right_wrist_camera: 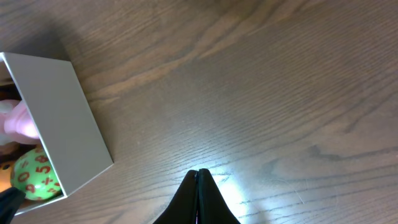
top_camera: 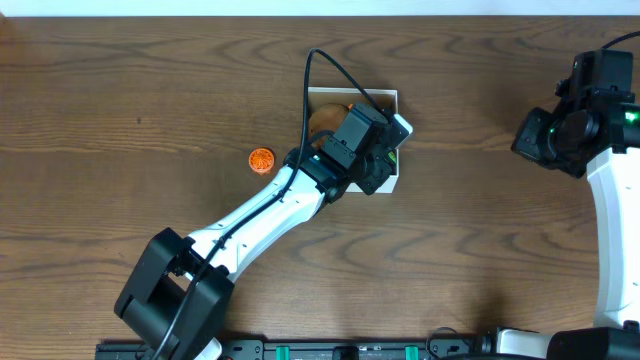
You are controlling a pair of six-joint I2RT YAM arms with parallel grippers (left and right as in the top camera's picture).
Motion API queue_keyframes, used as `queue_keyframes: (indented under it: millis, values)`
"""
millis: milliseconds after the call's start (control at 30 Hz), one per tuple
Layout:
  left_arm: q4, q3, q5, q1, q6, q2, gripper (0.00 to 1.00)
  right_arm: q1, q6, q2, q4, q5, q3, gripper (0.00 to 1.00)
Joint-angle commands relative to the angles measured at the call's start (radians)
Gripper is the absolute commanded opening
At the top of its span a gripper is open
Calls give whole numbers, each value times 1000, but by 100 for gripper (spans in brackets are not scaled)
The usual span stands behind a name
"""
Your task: Pack container
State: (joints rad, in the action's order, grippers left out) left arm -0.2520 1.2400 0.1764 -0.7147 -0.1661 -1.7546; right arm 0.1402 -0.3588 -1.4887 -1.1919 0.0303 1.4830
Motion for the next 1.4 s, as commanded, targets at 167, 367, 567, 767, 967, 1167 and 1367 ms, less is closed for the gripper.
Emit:
queue_keyframes:
  millis: [167,367,567,767,967,1167,1367]
  values:
    - [8,3,-12,3,-24,-91,6,3,0,2,-6,5,-2,1]
    - [14,3,-13,3,-25,-92,6,3,0,2,-15,5,-2,2]
    - [8,40,-116,3,-24,6,6,3,0,2,-21,5,-2,1]
    - [39,77,-121,11,-24,74,7,3,-4,2,-20,5,-2,2]
    - [69,77,-121,19,-24,14,8,3,-3,2,-23,5,-2,1]
    - [-46,74,-121,17,71,-10,6,3,-3,2,-27,5,-2,2]
    - [-70,66,-86,16,74,-61,6,3,-11,2,-20,5,-2,1]
